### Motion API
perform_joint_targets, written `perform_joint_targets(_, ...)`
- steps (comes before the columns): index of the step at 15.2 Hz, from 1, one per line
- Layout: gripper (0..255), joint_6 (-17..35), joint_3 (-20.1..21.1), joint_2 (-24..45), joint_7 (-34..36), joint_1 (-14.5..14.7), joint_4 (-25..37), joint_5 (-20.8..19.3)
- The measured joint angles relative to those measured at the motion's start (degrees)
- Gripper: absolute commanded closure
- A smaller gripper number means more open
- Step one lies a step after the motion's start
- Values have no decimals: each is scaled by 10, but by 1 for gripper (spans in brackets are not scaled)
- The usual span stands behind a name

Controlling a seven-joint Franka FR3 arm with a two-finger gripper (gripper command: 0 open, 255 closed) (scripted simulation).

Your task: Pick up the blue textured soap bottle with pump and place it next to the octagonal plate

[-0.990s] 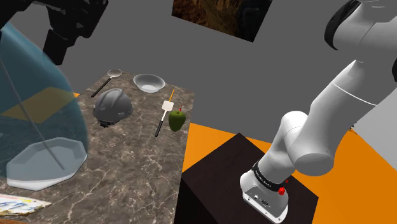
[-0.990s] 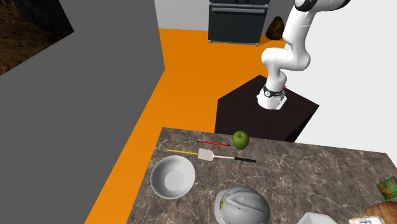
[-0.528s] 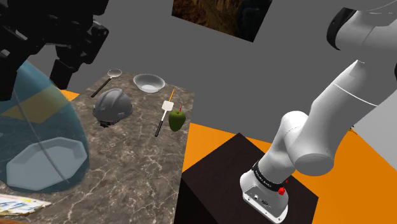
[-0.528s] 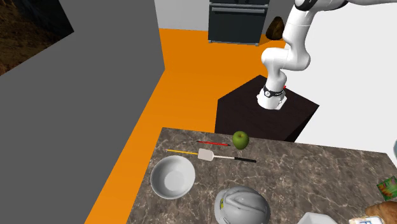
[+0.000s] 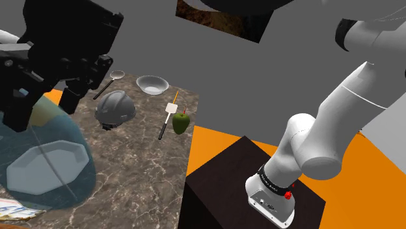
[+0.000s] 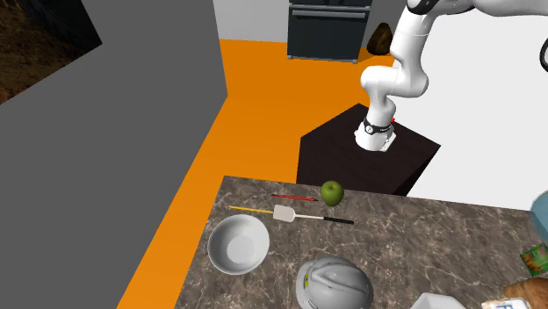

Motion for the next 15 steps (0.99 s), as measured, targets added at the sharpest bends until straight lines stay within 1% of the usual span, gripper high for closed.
perform_joint_targets(15, 255, 112, 5, 16, -11, 4, -98, 3)
